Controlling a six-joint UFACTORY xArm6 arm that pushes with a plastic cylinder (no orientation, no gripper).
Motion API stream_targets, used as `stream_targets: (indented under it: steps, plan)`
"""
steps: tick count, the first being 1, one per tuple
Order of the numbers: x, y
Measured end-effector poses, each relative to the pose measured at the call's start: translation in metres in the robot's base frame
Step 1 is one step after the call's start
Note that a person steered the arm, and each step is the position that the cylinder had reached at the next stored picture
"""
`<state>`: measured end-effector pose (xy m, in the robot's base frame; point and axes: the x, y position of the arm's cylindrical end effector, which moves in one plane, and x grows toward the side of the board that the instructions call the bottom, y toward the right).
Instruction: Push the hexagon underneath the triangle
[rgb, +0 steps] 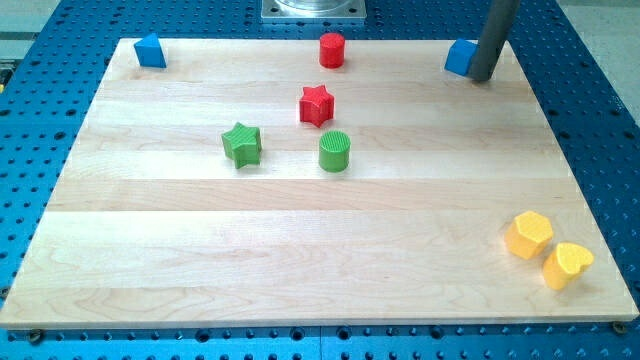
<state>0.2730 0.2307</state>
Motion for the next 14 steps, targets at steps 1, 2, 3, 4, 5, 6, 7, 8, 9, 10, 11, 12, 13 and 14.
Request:
stream_targets:
  steps: [1, 2, 3, 4, 5, 6, 7, 8, 9, 10, 11, 12, 13, 14]
  plan:
    - [0.004, -0.023]
    - [0.004, -0.024]
    - [0.016, -0.037]
    - [0.042, -0.082]
    - [0.067, -0.110]
    - [0.132, -0.062]
    - [0.148, 0.025]
    - [0.217, 0.064]
    - [0.243, 0.045]
    - [0.265, 0.033]
    - [0.279, -0.013]
    - [0.272, -0.083]
    - [0.268, -0.176]
    - [0.268, -0.252]
